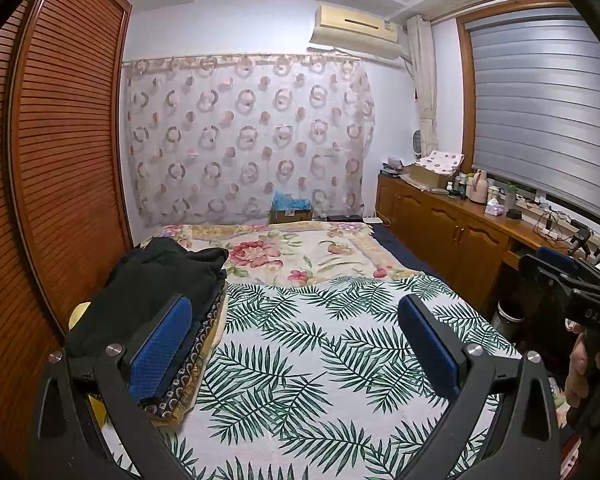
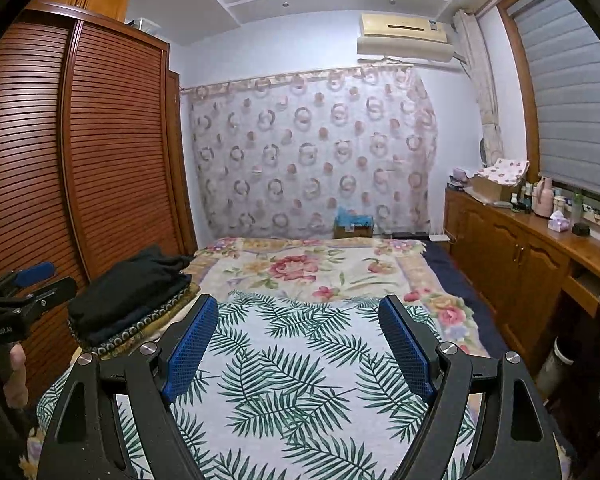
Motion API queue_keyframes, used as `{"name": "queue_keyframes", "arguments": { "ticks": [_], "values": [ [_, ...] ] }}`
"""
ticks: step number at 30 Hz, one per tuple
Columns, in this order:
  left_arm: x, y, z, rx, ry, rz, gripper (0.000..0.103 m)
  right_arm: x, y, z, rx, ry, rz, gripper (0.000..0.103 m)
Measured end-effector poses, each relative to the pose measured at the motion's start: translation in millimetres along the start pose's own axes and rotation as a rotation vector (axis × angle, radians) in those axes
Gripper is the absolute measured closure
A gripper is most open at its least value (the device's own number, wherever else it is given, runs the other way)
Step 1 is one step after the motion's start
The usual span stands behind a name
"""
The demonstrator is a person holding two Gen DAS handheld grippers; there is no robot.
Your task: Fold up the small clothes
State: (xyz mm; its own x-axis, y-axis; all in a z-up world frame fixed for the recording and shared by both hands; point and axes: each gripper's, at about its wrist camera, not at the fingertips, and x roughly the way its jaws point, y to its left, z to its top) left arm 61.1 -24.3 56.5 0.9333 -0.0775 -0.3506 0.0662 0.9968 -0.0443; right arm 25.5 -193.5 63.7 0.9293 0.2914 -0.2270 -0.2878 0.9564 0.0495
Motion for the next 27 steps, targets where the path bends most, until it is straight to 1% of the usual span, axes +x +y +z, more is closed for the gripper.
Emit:
{"name": "queue_keyframes", "arguments": {
  "ticks": [9, 27],
  "values": [
    [-3, 2, 0, -0.008, -0.004, 0.006, 0.0, 12, -6, -1, 0.002, -0.001, 0.0, 0.019],
    [-2, 3, 0, -0.009, -0.005, 0.007, 0.0, 13, -16, -4, -0.004, -0.003, 0.006, 0.019]
  ]
}}
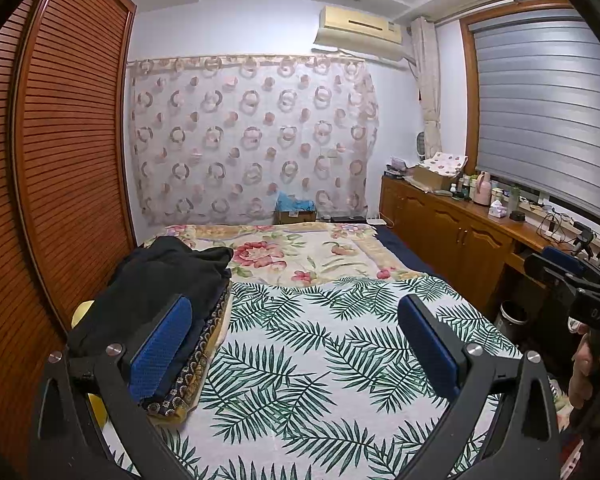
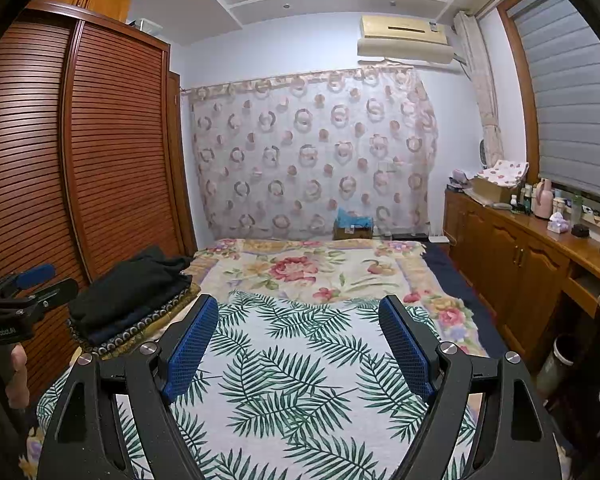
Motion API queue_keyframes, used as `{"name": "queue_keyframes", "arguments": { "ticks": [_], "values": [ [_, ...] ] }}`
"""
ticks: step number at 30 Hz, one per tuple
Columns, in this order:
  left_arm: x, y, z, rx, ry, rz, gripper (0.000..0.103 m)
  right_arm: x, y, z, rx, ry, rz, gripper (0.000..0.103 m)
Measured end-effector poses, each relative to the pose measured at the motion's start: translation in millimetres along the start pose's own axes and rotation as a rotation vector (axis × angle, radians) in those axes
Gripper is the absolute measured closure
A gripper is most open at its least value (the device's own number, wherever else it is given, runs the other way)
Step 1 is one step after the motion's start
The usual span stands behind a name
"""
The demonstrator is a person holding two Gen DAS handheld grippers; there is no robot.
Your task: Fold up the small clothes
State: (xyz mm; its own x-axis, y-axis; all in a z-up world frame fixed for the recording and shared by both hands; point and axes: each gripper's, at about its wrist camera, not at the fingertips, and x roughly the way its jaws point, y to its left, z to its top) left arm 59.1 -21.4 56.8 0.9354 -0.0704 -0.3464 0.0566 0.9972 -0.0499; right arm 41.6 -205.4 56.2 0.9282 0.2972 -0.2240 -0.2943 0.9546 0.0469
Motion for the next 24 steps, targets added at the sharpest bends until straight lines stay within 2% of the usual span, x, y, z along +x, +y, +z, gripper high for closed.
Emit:
{"name": "queue_keyframes", "arguments": {
  "ticks": [24],
  "values": [
    [-4.0, 3.0, -0.8, -0.008, -0.009, 0.004, 0.0, 0.6, -7.2, 2.0, -0.003, -0.004, 0.0, 0.019]
  ]
}}
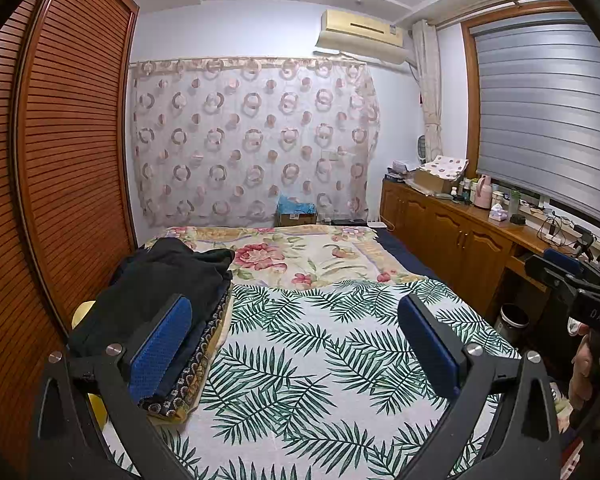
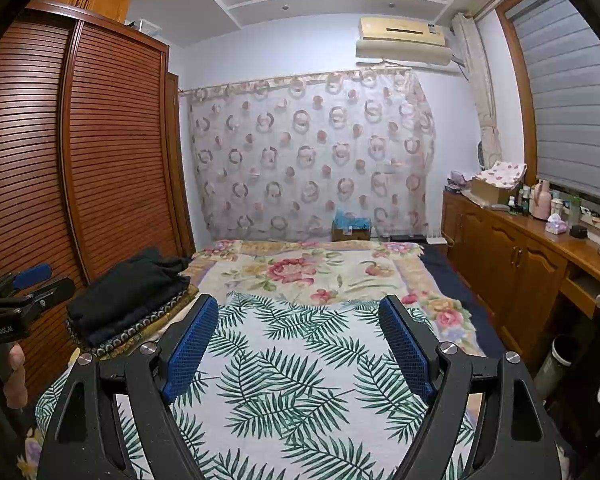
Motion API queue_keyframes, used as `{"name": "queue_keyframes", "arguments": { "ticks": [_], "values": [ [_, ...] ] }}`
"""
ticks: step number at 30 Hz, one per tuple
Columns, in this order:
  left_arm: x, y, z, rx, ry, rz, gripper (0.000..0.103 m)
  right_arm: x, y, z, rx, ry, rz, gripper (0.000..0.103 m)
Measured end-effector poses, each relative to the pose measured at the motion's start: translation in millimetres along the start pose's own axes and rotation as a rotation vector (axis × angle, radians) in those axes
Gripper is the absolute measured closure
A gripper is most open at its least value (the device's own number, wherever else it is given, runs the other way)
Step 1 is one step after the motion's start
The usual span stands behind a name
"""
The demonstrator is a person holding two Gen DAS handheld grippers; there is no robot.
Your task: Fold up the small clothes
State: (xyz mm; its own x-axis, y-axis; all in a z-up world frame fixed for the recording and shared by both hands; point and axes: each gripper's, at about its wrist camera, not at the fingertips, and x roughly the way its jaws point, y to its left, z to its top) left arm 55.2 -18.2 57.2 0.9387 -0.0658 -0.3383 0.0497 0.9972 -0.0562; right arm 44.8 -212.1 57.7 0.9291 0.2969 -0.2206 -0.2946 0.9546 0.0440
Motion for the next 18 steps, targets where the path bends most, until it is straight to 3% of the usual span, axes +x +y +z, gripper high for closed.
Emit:
{"name": "queue_keyframes", "arguments": {
  "ticks": [18],
  "values": [
    [-0.9, 2.9, 1.4, 0.001, -0.003, 0.002, 0.0, -0.7, -3.4, 3.4, -0.006, -0.005, 0.004, 0.019]
  ]
}}
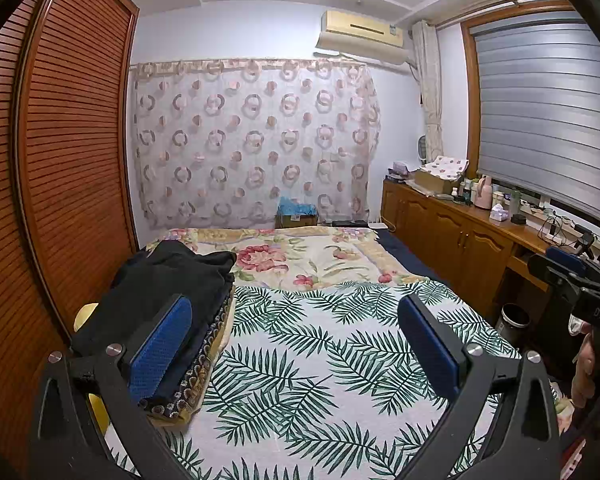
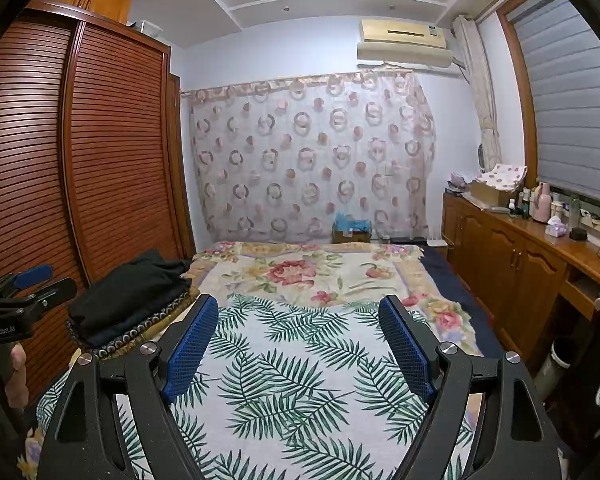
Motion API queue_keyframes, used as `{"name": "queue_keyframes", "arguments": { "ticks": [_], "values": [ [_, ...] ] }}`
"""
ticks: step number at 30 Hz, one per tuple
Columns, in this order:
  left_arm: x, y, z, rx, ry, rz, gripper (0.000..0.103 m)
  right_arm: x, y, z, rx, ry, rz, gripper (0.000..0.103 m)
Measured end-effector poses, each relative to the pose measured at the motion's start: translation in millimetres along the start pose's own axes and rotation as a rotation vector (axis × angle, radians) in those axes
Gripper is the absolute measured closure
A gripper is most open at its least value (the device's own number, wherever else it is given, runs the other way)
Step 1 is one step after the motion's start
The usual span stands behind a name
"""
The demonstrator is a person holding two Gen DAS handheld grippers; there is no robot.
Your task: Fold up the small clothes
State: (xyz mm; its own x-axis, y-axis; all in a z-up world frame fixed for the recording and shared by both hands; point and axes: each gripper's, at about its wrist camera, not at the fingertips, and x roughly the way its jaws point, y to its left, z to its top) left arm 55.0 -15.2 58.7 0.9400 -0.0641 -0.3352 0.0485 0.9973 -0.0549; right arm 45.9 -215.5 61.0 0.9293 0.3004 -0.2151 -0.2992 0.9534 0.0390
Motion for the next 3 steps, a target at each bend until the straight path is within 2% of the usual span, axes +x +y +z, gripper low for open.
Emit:
{"name": "queue_keyframes", "arguments": {
  "ticks": [3],
  "values": [
    [-1.1, 0.5, 0.6, 0.0, -0.001, 0.002, 0.0, -0.2, 0.4, -0.9, -0.001, -0.001, 0.0, 0.019]
  ]
}}
